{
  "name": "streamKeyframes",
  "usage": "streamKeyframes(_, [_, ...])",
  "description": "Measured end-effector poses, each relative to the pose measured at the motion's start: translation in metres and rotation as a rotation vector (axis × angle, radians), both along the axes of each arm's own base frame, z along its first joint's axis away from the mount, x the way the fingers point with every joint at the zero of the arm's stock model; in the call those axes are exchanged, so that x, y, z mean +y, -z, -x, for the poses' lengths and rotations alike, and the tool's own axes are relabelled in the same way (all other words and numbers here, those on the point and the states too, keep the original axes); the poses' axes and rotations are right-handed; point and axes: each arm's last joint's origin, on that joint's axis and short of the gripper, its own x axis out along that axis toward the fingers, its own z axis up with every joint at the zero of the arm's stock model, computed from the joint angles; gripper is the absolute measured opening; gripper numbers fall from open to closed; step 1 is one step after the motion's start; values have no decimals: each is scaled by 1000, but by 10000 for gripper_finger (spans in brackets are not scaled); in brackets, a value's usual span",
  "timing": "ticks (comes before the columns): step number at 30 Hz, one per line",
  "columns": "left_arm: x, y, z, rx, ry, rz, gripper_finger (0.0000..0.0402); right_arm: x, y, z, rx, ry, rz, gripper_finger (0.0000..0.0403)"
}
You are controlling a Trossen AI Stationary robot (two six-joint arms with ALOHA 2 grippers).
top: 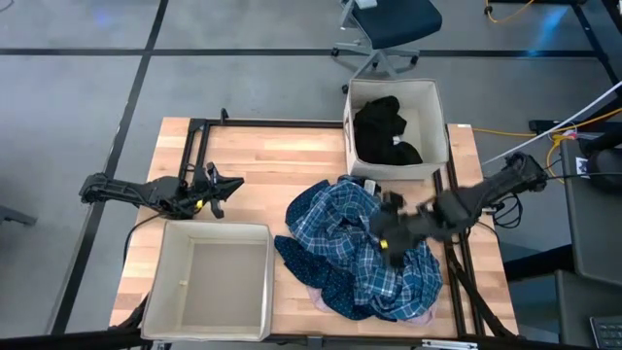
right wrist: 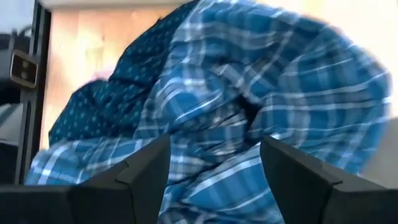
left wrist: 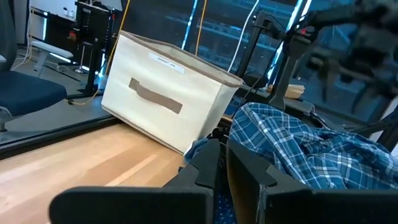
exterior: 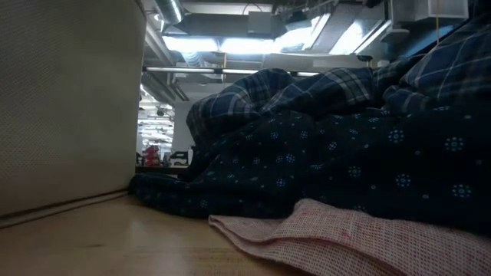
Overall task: Sort clothes
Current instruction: Put the blue pants into the bottom laundry organizer
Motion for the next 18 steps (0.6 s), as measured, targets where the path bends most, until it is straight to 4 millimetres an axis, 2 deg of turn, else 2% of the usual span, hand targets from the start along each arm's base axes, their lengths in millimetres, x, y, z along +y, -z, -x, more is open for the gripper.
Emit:
streamKeyframes(9, [-3,-22,3,-203,125,-79,19,29,36,20,23,44,54,250])
streamKeyframes(14, [-3,-45,6,-242,129,-109,19,37,46,29,-11,72,122,250])
streamKeyframes(18, [-4,-66,0,-196,125,-148,19,41,58,37,-26,96,180,250])
